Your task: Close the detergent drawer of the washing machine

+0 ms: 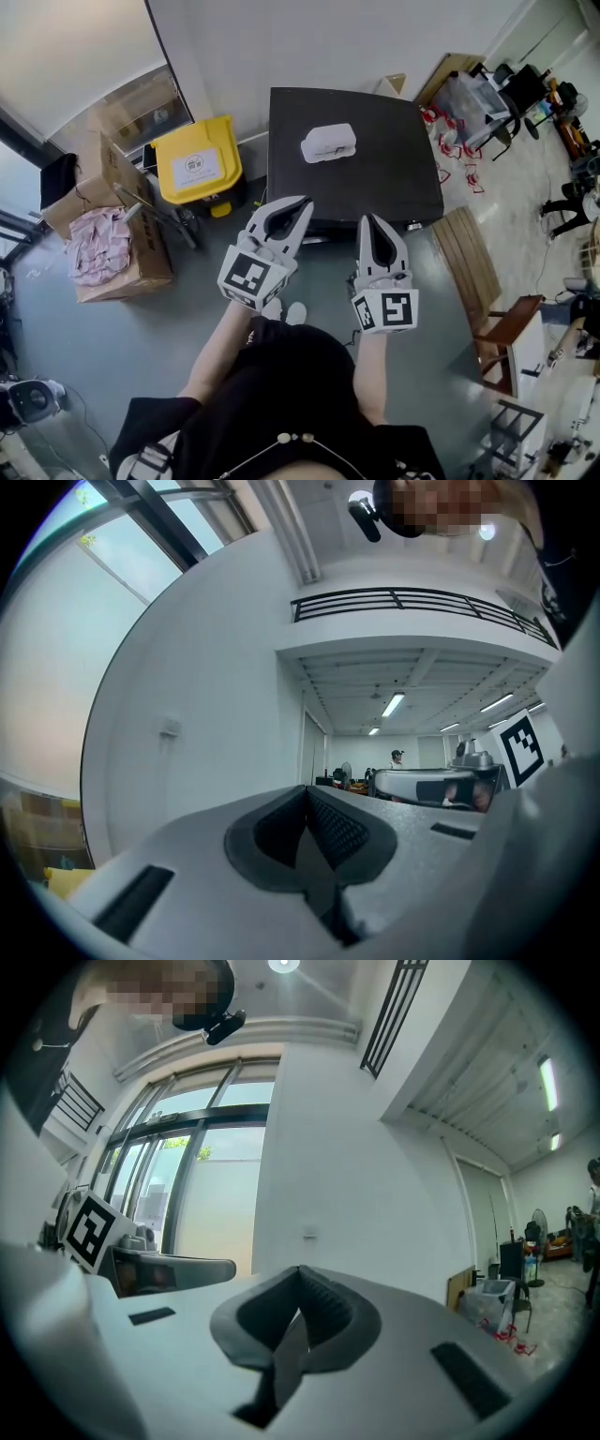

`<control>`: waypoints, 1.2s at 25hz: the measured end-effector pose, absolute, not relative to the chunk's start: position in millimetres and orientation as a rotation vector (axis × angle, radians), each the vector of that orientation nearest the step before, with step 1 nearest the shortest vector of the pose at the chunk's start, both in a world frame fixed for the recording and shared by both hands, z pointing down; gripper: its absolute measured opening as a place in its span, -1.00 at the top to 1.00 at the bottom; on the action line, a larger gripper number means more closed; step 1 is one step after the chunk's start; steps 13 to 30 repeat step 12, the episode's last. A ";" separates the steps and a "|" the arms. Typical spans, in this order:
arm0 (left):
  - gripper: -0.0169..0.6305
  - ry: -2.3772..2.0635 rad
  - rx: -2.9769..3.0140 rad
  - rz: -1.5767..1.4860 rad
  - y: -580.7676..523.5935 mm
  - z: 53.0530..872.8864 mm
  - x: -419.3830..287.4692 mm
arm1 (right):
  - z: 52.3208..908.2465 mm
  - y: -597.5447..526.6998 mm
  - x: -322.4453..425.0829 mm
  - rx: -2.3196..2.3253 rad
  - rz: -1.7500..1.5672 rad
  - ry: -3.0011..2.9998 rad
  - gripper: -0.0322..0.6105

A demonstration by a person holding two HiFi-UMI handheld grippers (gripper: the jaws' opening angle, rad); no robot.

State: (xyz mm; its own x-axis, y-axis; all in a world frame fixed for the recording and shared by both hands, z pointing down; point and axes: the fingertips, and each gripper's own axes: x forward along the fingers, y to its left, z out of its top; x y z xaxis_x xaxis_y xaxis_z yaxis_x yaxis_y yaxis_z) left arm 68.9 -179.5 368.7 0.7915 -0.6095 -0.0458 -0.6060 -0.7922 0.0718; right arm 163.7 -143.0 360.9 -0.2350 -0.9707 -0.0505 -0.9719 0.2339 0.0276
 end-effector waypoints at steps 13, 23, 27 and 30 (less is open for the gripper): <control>0.93 -1.003 2.926 -0.082 -186.3 368.4 69.4 | 363.2 -146.1 168.5 -1.959 0.089 2.453 0.89; 0.93 -1.003 2.926 -0.082 -186.3 368.4 69.4 | 363.2 -146.1 168.5 -1.959 0.089 2.453 0.89; 0.93 -1.003 2.926 -0.082 -186.3 368.4 69.4 | 363.2 -146.1 168.5 -1.959 0.089 2.453 0.89; 0.93 -1.003 2.926 -0.082 -186.3 368.4 69.4 | 363.2 -146.1 168.5 -1.959 0.089 2.453 0.89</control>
